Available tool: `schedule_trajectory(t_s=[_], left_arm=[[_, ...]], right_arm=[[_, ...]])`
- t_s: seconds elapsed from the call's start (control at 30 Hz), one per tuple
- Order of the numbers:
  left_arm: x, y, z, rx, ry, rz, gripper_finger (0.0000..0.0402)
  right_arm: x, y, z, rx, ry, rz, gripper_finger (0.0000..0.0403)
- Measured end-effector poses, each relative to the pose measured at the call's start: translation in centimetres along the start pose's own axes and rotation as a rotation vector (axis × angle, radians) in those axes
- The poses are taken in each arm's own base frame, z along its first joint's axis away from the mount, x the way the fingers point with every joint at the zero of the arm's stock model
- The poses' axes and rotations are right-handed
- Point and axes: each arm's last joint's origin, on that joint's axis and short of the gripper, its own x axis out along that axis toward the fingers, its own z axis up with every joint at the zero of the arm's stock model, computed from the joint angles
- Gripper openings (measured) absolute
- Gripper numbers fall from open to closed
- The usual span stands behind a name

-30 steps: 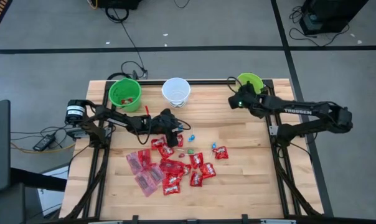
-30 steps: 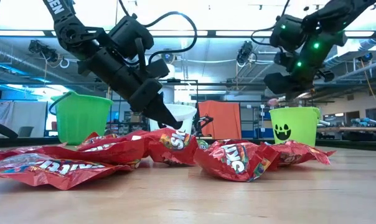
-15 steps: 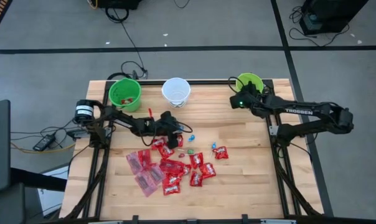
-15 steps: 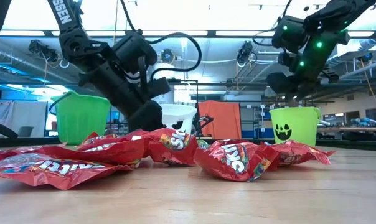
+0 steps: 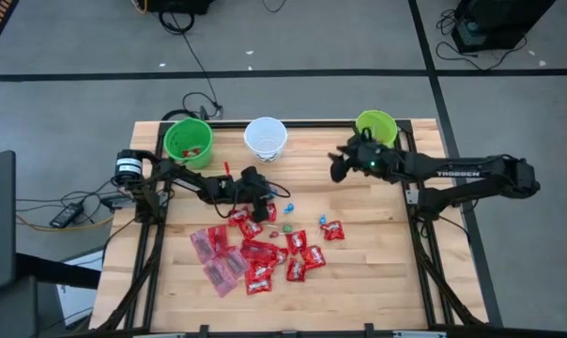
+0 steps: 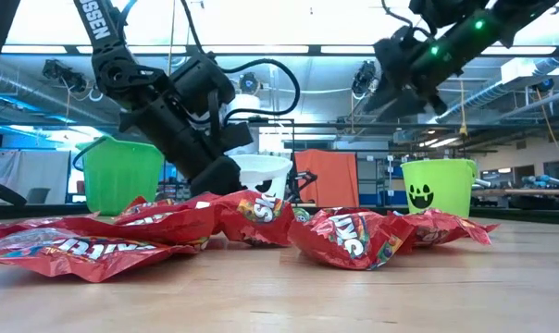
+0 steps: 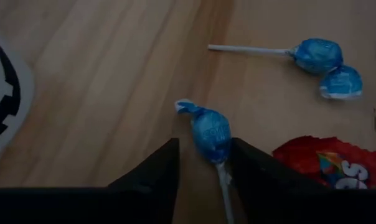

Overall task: Sort candy by brand, put in halloween buckets
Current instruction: Put the blue lollipop into the light green bucket

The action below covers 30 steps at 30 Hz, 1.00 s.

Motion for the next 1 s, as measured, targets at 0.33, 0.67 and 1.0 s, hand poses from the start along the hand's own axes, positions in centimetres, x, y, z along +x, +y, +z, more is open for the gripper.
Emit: schedule_trajectory(t_s=[0.33,0.67,1.0], left_arm=[[0.0,-0.1,0.1,-0.002,-0.009,-0.042,0.0033],[-0.4,-1.2,2.0,-0.012,-0.209,-0.178,0.0022],[-1.2,-3.1,3.1,0.06,-0.347,-0.256,0.002]], right_arm=[[1.8,3.7,-3.5,-0.099,0.148,0.161,0.0181],[4.7,7.3,-7.5,-0.094,0.195,0.296,0.0172],[5.4,8.1,-7.6,-0.034,0.214,0.429,0.0171]])
